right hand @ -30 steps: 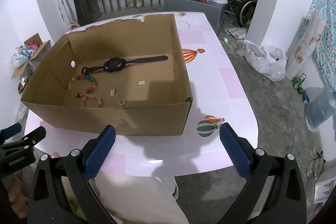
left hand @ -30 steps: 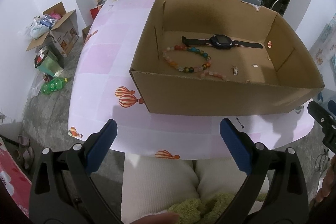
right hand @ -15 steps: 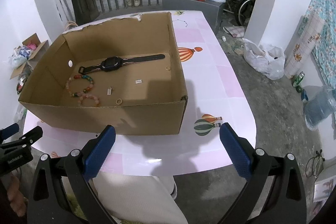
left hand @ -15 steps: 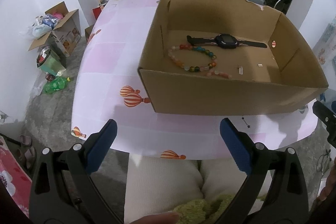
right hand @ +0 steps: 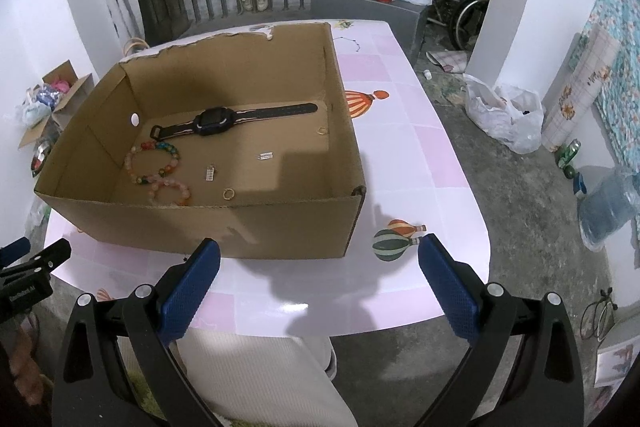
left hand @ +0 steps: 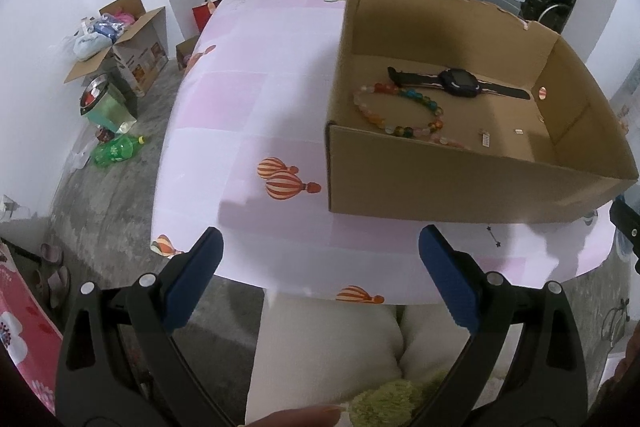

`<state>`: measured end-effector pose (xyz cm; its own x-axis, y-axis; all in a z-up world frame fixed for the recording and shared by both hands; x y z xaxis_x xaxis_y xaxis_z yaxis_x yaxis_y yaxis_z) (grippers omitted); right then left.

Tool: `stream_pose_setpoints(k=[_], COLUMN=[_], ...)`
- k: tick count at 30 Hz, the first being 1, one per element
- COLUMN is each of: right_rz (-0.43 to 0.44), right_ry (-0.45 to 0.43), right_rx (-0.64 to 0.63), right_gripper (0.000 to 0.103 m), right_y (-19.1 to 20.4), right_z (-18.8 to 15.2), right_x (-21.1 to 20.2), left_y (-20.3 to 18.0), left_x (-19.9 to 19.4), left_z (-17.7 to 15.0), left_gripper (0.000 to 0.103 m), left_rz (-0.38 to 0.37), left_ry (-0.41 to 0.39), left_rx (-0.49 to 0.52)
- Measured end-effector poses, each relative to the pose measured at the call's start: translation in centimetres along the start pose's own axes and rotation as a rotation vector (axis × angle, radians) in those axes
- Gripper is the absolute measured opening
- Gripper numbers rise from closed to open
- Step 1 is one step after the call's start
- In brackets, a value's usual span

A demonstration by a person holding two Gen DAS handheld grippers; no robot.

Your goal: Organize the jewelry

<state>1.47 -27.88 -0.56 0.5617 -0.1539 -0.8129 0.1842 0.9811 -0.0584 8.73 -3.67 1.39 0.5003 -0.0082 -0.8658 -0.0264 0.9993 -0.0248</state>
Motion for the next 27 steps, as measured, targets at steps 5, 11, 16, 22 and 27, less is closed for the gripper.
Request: stream_pose_setpoints(k=[5, 11, 16, 22, 27], right_rz=[0.002, 0.006, 0.010, 0.010, 0.013], right_ry=[0.004, 0.004, 0.009, 0.015, 0.020], right_rx=[-0.002, -0.006, -0.008, -0.008, -0.015], right_gripper=[0.096, 0.096, 0.096, 0.096, 0.096], right_y=[-0.1, 0.2, 0.4, 0.6, 0.6], right_z=[0.2, 0.6, 1.0, 1.3, 1.5], right_x=[0.1, 0.2, 0.7, 1.0, 1.1], left_y=[0.3, 0.4, 0.7, 0.8, 0.7], left_x=[0.0, 0.1, 0.1, 0.2, 0.1], left_z=[-0.1, 0.0, 0.1, 0.2, 0.2], left_gripper=[0.095, 0.095, 0.095, 0.095, 0.095], left_rz=[0.005, 0.011, 0.014, 0.015, 0.013], left_ry=[0.002, 0.003, -0.002, -0.001, -0.001], left_rx=[-0.002, 0.003, 0.003, 0.003, 0.003])
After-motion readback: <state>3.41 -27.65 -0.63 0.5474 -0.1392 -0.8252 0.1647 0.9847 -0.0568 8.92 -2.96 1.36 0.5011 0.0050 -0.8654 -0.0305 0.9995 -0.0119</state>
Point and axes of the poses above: each gripper's, at about its wrist camera, not at the fingertips, and x roughly the way its jaws point, y to its left, z to its top, the point moved 1 cm from there along x, roughly the way its jaws point, and after that the axes turned 6 degrees about -x, right-handed, at the moved point
